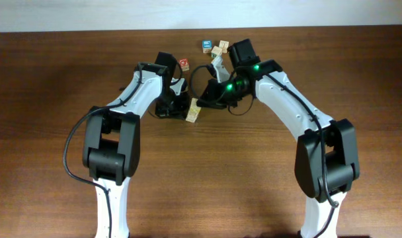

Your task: Rotate 4 blocks

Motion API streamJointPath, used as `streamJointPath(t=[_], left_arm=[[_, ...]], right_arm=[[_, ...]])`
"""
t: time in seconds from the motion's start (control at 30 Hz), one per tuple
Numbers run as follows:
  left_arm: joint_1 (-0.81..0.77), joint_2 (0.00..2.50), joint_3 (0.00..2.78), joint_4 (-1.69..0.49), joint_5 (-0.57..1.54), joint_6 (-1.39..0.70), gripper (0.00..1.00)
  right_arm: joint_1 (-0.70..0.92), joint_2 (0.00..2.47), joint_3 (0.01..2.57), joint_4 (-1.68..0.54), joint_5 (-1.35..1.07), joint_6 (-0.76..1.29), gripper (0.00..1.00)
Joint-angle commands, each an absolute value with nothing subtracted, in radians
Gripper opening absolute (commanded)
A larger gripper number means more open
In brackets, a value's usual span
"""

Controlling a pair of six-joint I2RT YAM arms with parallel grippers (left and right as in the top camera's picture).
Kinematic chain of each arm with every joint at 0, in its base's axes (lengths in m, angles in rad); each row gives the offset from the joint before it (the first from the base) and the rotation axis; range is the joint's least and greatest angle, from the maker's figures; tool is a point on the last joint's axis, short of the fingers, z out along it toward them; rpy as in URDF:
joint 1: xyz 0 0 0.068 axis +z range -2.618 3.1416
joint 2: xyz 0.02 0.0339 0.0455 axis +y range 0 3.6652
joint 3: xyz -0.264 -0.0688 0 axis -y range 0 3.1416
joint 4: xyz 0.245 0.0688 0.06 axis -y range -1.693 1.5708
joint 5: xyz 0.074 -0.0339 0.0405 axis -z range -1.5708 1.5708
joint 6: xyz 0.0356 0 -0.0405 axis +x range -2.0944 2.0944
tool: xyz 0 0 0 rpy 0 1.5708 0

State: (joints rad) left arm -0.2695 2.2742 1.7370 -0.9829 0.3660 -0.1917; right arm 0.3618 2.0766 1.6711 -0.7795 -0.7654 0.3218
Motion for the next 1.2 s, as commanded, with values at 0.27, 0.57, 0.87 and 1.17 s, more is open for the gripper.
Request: streamJointPath(t=[0.27,0.57,0.87,1.17], left_arm=[[-0.298,2.276,1.742,-0.981,0.363,-0.251,0.00],[-0.247,2.276,1.742,-0.981,0.214,-0.423,0.00],[-0.155,2.276,1.742,-0.981,0.175,-0.434,0.00],[-0.153,2.276,1.742,-0.981,0.175,-0.433,0.00]], right_arm=[[0.381,2.103,1.655,-0.789,-0.638,0.356,0.04],[0.382,2.103,1.655,-0.766,-0.616,0.376,0.04],[0.395,2.103,1.655,-0.717,-0.616,0.376,0.04],[0.401,2.103,1.655,-0.704,-0.617,0.380,0.08]])
